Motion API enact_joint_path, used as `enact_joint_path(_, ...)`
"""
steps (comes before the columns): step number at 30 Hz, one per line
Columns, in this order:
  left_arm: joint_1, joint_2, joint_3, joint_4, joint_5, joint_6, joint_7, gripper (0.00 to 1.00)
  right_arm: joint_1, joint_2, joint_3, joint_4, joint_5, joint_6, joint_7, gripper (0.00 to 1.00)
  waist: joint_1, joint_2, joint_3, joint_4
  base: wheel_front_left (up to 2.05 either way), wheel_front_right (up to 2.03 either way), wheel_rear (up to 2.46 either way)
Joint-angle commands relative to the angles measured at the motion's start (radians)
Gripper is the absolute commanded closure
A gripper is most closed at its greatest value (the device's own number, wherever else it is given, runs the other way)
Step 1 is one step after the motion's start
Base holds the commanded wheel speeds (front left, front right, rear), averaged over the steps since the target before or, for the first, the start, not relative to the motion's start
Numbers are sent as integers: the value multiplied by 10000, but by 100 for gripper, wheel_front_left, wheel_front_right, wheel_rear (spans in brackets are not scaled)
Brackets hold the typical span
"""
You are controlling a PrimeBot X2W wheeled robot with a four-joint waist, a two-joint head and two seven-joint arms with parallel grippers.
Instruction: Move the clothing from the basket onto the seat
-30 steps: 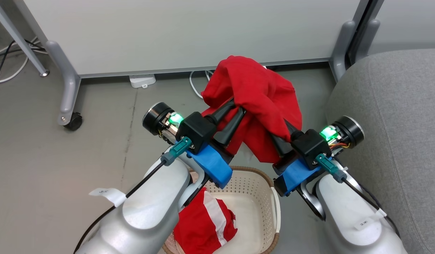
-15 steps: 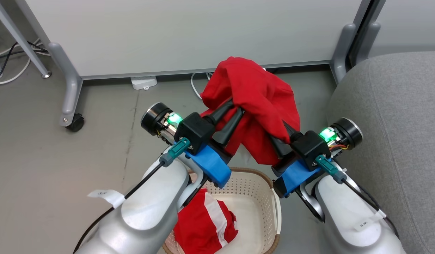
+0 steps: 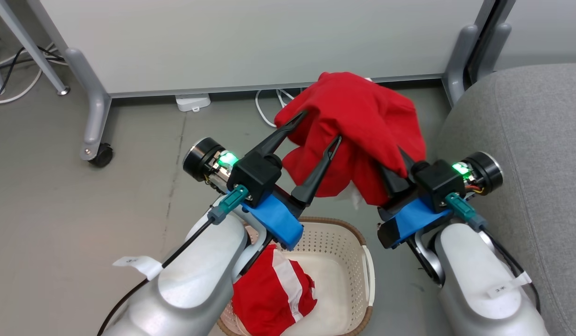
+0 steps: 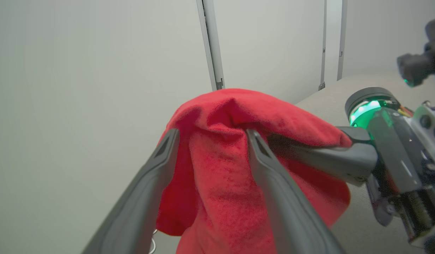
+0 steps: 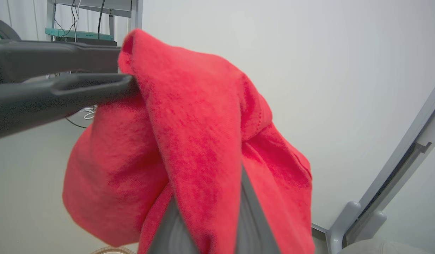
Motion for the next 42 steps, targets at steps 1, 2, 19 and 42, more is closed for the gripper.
enact_joint_path(1, 112, 57, 93, -59, 37, 11, -27, 0, 101, 26, -115, -71, 21, 5, -38, 100, 0, 0, 39, -26, 0, 0, 0)
enact_joint_path(2, 148, 84, 138, -97, 56, 20, -27, 0, 130, 25, -224, -87, 33, 5, -40, 100, 0, 0, 63, -50, 0, 0, 0)
enact_joint_path(19, 637, 246, 487, -500, 460, 63, -27, 0, 773, -28, -1575, -1014, 54, 5, -41, 100, 0, 0, 489, -1586, 0, 0, 0)
enact_joint_path(42, 239, 147, -308, -302, 672, -99, -27, 0, 2077, 109, -2919, -2381, 503, 5, -40, 100, 0, 0, 1132, -3920, 0, 0, 0)
